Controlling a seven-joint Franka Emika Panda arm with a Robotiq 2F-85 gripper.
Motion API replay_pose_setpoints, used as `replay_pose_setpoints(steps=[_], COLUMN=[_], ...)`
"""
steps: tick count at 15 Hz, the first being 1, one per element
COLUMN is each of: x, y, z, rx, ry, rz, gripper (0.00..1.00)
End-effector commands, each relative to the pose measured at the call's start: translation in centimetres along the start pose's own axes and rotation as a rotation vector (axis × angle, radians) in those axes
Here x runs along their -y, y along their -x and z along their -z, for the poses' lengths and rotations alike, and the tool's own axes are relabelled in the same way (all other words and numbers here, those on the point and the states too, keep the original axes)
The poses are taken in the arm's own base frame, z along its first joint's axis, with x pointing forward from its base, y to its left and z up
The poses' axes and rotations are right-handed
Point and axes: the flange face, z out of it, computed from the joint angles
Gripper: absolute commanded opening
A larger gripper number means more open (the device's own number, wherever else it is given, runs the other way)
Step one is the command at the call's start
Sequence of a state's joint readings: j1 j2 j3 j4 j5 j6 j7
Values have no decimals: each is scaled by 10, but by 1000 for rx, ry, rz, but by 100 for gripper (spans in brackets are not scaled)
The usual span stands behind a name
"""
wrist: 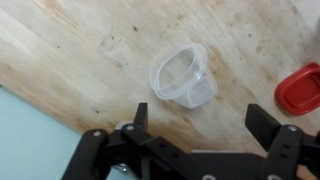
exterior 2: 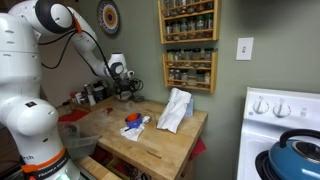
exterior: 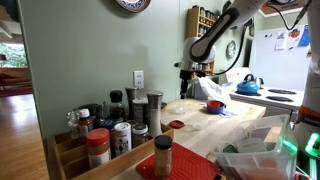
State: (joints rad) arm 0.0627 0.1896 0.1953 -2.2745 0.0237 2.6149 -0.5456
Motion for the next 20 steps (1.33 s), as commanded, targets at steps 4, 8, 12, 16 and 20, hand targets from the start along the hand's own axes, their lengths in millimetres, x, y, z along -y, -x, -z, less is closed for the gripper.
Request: replay_pose_setpoints(steps=[4,8,12,16,20], x=[17,20,21,23,23], y=[-4,-8,-12,-18,-19], z=[-25,-35,-44,-50,-60], rx=[79,86,90,78,97], ry=[-56,-47,-41,-41,-37], rz=[334,438,473,489,501], gripper=[100,100,100,100,97])
